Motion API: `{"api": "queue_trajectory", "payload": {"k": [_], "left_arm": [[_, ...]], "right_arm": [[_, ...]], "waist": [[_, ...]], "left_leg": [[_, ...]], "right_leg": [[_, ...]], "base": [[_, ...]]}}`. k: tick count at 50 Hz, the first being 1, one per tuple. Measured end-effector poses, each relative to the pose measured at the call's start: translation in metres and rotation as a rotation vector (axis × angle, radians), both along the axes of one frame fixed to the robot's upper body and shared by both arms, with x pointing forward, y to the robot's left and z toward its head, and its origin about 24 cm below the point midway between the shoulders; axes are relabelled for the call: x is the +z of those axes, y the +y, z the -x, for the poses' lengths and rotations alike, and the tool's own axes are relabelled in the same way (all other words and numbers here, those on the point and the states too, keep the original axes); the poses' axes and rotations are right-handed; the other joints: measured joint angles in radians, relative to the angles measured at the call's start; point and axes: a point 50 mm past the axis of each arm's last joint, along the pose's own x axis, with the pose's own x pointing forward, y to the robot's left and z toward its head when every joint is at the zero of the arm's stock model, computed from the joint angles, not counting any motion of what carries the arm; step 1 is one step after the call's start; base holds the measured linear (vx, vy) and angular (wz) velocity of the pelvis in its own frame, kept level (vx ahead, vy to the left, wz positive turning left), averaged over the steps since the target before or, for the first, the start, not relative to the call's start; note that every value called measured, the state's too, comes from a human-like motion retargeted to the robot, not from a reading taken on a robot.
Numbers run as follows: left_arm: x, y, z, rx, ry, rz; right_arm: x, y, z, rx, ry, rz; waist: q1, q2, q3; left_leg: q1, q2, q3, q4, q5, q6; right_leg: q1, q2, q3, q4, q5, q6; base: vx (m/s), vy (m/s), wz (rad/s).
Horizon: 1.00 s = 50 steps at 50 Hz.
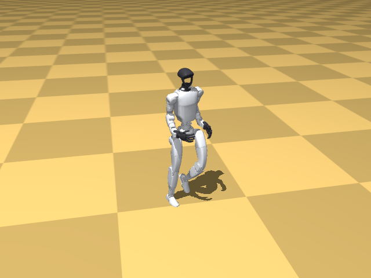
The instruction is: Walk run
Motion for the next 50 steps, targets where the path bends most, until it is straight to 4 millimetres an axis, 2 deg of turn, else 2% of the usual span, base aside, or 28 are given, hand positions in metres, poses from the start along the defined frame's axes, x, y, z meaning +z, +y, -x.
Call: {"api": "queue_trajectory", "payload": {"k": [3,5,8,10,13,15,17,18,20,22,23,25,28,30,32,33,34,35,37,38,40,42,43,44,45,47,48,50], "left_arm": [[-0.002,0.011,0.003,0.034,0.001,-0.067],[-0.003,0.017,0.006,0.062,0.007,-0.103],[-0.004,0.022,0.007,0.125,0.013,-0.121],[-0.005,0.025,0.008,0.19,0.021,-0.118],[-0.007,0.032,0.011,0.277,0.031,-0.132],[-0.007,0.035,0.014,0.301,0.034,-0.156],[-0.008,0.037,0.013,0.299,0.037,-0.182],[-0.008,0.036,0.01,0.293,0.035,-0.19],[-0.006,0.033,0.003,0.29,0.018,-0.193],[0.001,0.029,-0.011,0.313,-0.037,-0.184],[0.008,0.029,-0.02,0.318,-0.082,-0.186],[0.027,0.032,-0.044,0.288,-0.213,-0.217],[0.061,0.038,-0.082,0.227,-0.405,-0.268],[0.087,0.038,-0.106,0.203,-0.531,-0.236],[0.11,0.04,-0.121,0.166,-0.626,-0.197],[0.118,0.041,-0.124,0.146,-0.661,-0.189],[0.123,0.043,-0.125,0.133,-0.682,-0.193],[0.127,0.045,-0.123,0.124,-0.697,-0.202],[0.123,0.048,-0.115,0.121,-0.677,-0.233],[0.118,0.05,-0.11,0.121,-0.654,-0.252],[0.105,0.05,-0.098,0.113,-0.591,-0.291],[0.091,0.049,-0.087,0.094,-0.515,-0.347],[0.086,0.049,-0.081,0.084,-0.486,-0.381],[0.08,0.051,-0.074,0.095,-0.467,-0.411],[0.074,0.052,-0.066,0.115,-0.452,-0.439],[0.052,0.051,-0.035,0.187,-0.367,-0.457],[0.04,0.04,-0.024,0.205,-0.33,-0.436],[0.023,0.024,0.0,0.231,-0.242,-0.372]], "right_arm": [[0.012,-0.013,-0.007,-0.058,-0.077,0.013],[0.018,-0.021,-0.008,-0.1,-0.115,0.036],[0.024,-0.032,-0.014,-0.148,-0.15,0.063],[0.03,-0.034,-0.021,-0.156,-0.174,0.064],[0.041,-0.033,-0.028,-0.148,-0.242,0.057],[0.046,-0.03,-0.03,-0.139,-0.284,0.06],[0.046,-0.023,-0.029,-0.136,-0.304,0.07],[0.044,-0.02,-0.029,-0.137,-0.301,0.076],[0.034,-0.015,-0.024,-0.145,-0.27,0.103],[0.018,-0.008,-0.012,-0.132,-0.201,0.164],[0.007,-0.007,-0.004,-0.129,-0.149,0.206],[-0.015,-0.007,0.014,-0.118,-0.033,0.312],[-0.056,-0.009,0.06,-0.135,0.236,0.415],[-0.071,-0.005,0.097,-0.18,0.377,0.388],[-0.073,-0.004,0.125,-0.296,0.436,0.304],[-0.071,-0.007,0.135,-0.37,0.441,0.264],[-0.068,-0.011,0.142,-0.444,0.43,0.236],[-0.064,-0.017,0.148,-0.519,0.41,0.216],[-0.055,-0.031,0.148,-0.619,0.343,0.212],[-0.05,-0.039,0.144,-0.649,0.303,0.222],[-0.039,-0.054,0.126,-0.662,0.204,0.255],[-0.024,-0.064,0.09,-0.613,0.076,0.279],[-0.014,-0.066,0.068,-0.58,0.004,0.28],[-0.002,-0.066,0.045,-0.538,-0.07,0.266],[0.01,-0.065,0.022,-0.49,-0.146,0.246],[0.033,-0.062,-0.013,-0.413,-0.255,0.177],[0.05,-0.072,-0.032,-0.414,-0.321,0.139],[0.082,-0.087,-0.058,-0.39,-0.443,0.084]], "waist": [[0.096,-0.034,0.014],[0.15,-0.059,0.024],[0.179,-0.078,0.033],[0.177,-0.08,0.031],[0.151,-0.08,0.019],[0.141,-0.106,0.019],[0.147,-0.157,0.03],[0.152,-0.182,0.034],[0.144,-0.187,0.033],[0.123,-0.166,0.046],[0.089,-0.133,0.043],[0.048,-0.062,0.045],[0.02,0.003,0.046],[-0.004,0.03,0.059],[-0.053,0.047,0.062],[-0.087,0.059,0.059],[-0.125,0.08,0.056],[-0.166,0.105,0.053],[-0.245,0.162,0.057],[-0.278,0.184,0.059],[-0.33,0.223,0.068],[-0.335,0.211,0.103],[-0.335,0.177,0.125],[-0.306,0.153,0.138],[-0.262,0.133,0.146],[-0.225,0.147,0.171],[-0.202,0.173,0.17],[-0.131,0.15,0.142]], "left_leg": [[-0.125,-0.028,0.03,-0.056,-0.077,-0.001],[-0.206,-0.044,0.03,-0.123,-0.151,0.026],[-0.282,0.04,0.176,-0.248,-0.287,0.16],[-0.304,0.084,0.289,-0.334,-0.376,0.218],[-0.366,0.056,0.309,-0.413,-0.468,0.239],[-0.37,0.054,0.36,-0.454,-0.484,0.234],[-0.346,0.068,0.392,-0.435,-0.48,0.277],[-0.331,0.071,0.388,-0.408,-0.54,0.277],[-0.284,0.066,0.371,-0.372,-0.642,0.277],[-0.307,0.032,0.211,-0.338,-0.665,0.277],[-0.287,0.021,0.147,-0.32,-0.694,0.277],[-0.227,-0.014,0.032,-0.291,-0.768,0.277],[-0.146,-0.013,-0.08,-0.269,-0.827,0.247],[-0.054,-0.022,-0.136,-0.309,-0.836,0.241],[0.055,-0.067,-0.207,-0.404,-0.806,0.258],[0.114,-0.082,-0.246,-0.464,-0.771,0.262],[0.174,-0.088,-0.284,-0.528,-0.707,0.249],[0.234,-0.089,-0.322,-0.594,-0.628,0.228],[0.323,-0.039,-0.363,-0.666,-0.373,0.145],[0.358,-0.008,-0.348,-0.688,-0.217,0.11],[0.413,0.046,-0.301,-0.702,0.087,0.025],[0.434,0.027,-0.315,-0.618,0.279,-0.051],[0.427,-0.012,-0.3,-0.515,0.318,-0.058],[0.39,-0.071,-0.299,-0.39,0.303,-0.084],[0.339,-0.14,-0.305,-0.255,0.261,-0.121],[0.196,-0.149,-0.237,0.108,0.102,-0.105],[0.074,-0.092,-0.229,0.282,0.013,-0.074],[-0.133,0.073,-0.079,0.445,-0.172,0.084]], "right_leg": [[0.048,0.002,-0.06,-0.039,-0.014,0.015],[0.083,0.002,-0.084,-0.052,-0.036,0.033],[0.126,0.027,-0.138,-0.063,-0.073,0.043],[0.154,0.059,-0.202,-0.075,-0.088,0.032],[0.195,0.111,-0.277,-0.089,-0.072,0.026],[0.211,0.116,-0.27,-0.073,-0.024,0.06],[0.232,0.109,-0.263,-0.048,0.077,0.111],[0.239,0.105,-0.271,-0.028,0.151,0.139],[0.251,0.104,-0.312,0.034,0.359,0.213],[0.218,0.133,-0.229,0.174,0.578,0.238],[0.181,0.179,-0.194,0.272,0.655,0.237],[0.079,0.254,-0.148,0.529,0.692,0.192],[-0.117,0.27,-0.101,0.834,0.406,0.084],[-0.27,0.243,-0.092,0.967,0.266,-0.053],[-0.42,0.116,-0.138,1.004,0.179,-0.149],[-0.482,0.067,-0.151,0.978,0.154,-0.152],[-0.532,0.053,-0.145,0.918,0.142,-0.125],[-0.575,0.057,-0.129,0.84,0.136,-0.083],[-0.612,0.068,-0.068,0.609,0.132,0.055],[-0.615,0.059,-0.033,0.48,0.117,0.123],[-0.603,0.022,-0.002,0.268,0.073,0.187],[-0.554,-0.016,-0.018,0.181,0.079,0.172],[-0.518,-0.046,-0.036,0.183,0.175,0.153],[-0.496,-0.032,-0.026,0.242,0.099,0.092],[-0.483,0.002,-0.002,0.328,-0.063,0.009],[-0.393,0.062,0.089,0.439,-0.198,-0.002],[-0.372,0.059,0.027,0.465,-0.233,-0.012],[-0.288,0.081,-0.02,0.464,-0.307,-0.062]], "base": [[0.44,-0.05,0.89],[0.48,-0.07,1.01],[0.66,-0.01,1.4],[0.59,-0.05,1.35],[0.8,-0.03,1.23],[1.07,-0.06,0.87],[1.29,-0.26,0.35],[1.14,-0.31,0.31],[1.19,0.04,0.63],[1.45,0.41,1.29],[1.28,0.35,2.06],[1.02,0.21,2.1],[1.4,0.08,1.87],[1.38,-0.09,2.37],[1.53,-0.14,2.65],[1.66,-0.14,2.78],[1.65,-0.15,2.78],[1.81,-0.18,2.63],[1.83,-0.2,2.32],[1.46,-0.1,1.9],[1.36,-0.1,1.35],[1.73,-0.39,0.43],[1.83,-0.52,-0.25],[1.79,-0.49,-1.03],[1.87,-0.51,-1.22],[2.16,-0.48,0.06],[2.15,-0.33,1.08],[1.83,-0.32,0.48]]}}
